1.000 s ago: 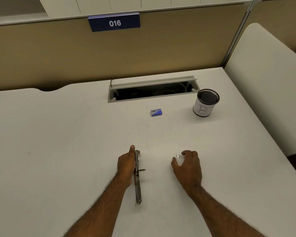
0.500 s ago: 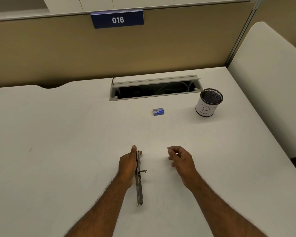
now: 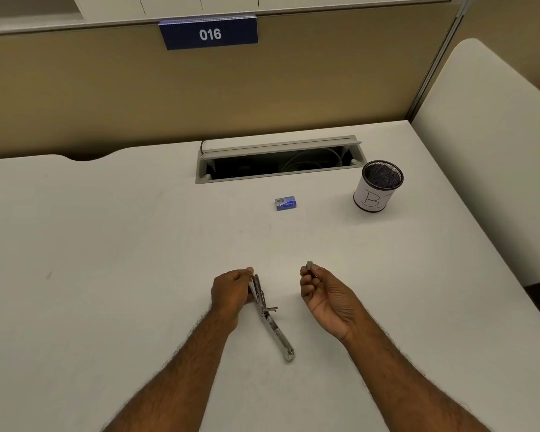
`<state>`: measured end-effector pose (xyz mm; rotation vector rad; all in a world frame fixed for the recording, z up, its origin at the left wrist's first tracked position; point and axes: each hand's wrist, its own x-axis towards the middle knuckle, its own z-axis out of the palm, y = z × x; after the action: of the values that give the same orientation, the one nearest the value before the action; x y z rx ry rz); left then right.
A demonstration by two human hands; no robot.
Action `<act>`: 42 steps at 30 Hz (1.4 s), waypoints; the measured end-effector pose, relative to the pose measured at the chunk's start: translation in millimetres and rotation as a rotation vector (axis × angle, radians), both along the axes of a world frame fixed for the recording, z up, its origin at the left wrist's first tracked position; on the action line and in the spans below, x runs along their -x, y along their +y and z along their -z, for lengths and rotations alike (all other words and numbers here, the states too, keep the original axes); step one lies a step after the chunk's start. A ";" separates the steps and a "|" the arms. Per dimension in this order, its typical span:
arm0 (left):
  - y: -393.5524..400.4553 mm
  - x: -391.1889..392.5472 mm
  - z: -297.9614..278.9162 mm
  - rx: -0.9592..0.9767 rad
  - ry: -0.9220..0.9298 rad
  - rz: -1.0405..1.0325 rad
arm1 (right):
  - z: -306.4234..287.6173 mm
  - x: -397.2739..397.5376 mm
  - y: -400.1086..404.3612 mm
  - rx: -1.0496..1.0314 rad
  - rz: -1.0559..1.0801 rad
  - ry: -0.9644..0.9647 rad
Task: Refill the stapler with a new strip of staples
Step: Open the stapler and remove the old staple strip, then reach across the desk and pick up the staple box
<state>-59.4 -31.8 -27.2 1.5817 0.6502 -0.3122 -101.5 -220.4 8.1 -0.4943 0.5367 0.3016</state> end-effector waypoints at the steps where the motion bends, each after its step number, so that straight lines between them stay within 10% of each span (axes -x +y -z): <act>1: 0.8 -1.9 0.9 -0.017 -0.011 -0.007 | -0.2 -2.0 -0.9 0.000 0.007 0.002; 34: 44.5 -62.6 21.9 -0.859 -0.404 0.425 | -20.9 -88.2 -65.8 0.243 0.357 -0.044; 42: 41.0 -63.6 30.1 -1.056 -0.505 0.501 | -57.0 -137.4 -133.6 1.861 0.487 -0.164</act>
<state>4.2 9.3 -57.3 2.7123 -0.0475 0.1209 35.9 -354.0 65.1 -2.1029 0.6391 -0.8461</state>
